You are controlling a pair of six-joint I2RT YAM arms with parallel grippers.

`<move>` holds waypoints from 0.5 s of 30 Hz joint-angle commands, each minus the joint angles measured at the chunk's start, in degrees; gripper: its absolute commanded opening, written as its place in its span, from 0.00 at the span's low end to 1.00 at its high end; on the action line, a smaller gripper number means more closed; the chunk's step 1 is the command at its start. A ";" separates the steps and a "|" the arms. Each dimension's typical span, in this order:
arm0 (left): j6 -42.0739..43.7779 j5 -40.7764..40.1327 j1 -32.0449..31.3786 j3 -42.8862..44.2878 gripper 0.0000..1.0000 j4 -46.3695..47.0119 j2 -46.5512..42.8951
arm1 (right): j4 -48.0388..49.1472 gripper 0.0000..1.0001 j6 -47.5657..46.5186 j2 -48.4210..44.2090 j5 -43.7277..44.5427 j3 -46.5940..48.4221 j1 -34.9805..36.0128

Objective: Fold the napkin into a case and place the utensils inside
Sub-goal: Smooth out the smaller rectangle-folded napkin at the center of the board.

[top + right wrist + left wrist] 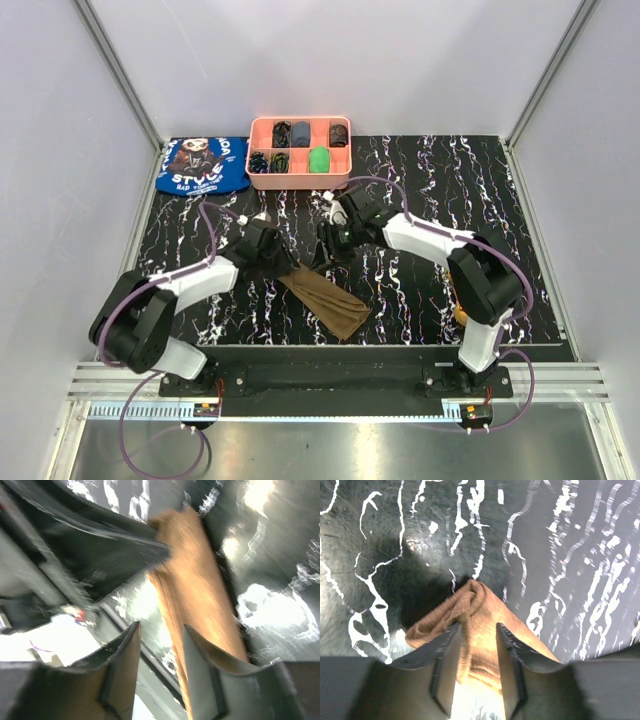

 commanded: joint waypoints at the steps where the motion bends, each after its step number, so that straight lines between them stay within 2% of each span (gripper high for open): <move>1: 3.63 0.99 -0.34 3.77 0.43 -6.13 -7.69 | -13.22 0.53 -9.54 -6.86 10.17 -1.07 -0.07; 3: 4.07 1.34 -0.52 3.60 0.44 -8.51 -10.25 | -14.12 0.61 -10.34 -8.45 12.28 -2.92 -0.07; 7: 1.36 4.59 -2.09 0.18 0.43 -9.04 -15.44 | -15.44 0.65 -10.51 -11.78 12.55 -5.12 0.19; 8: 0.48 5.11 -2.97 -1.57 0.35 -8.78 -16.15 | -15.44 0.68 -10.95 -12.49 12.73 -5.56 0.71; 11: -3.30 7.83 -7.80 -5.52 0.22 -4.85 -17.21 | -16.05 0.74 -12.96 -14.43 14.48 -6.71 3.00; 12: -4.70 8.71 -9.03 -6.59 0.15 -2.82 -16.95 | -16.31 0.76 -13.50 -14.69 15.27 -7.06 3.87; 15: -9.36 9.43 -13.34 -10.02 0.09 5.79 -15.11 | -16.67 0.80 -15.35 -15.22 16.76 -8.02 4.41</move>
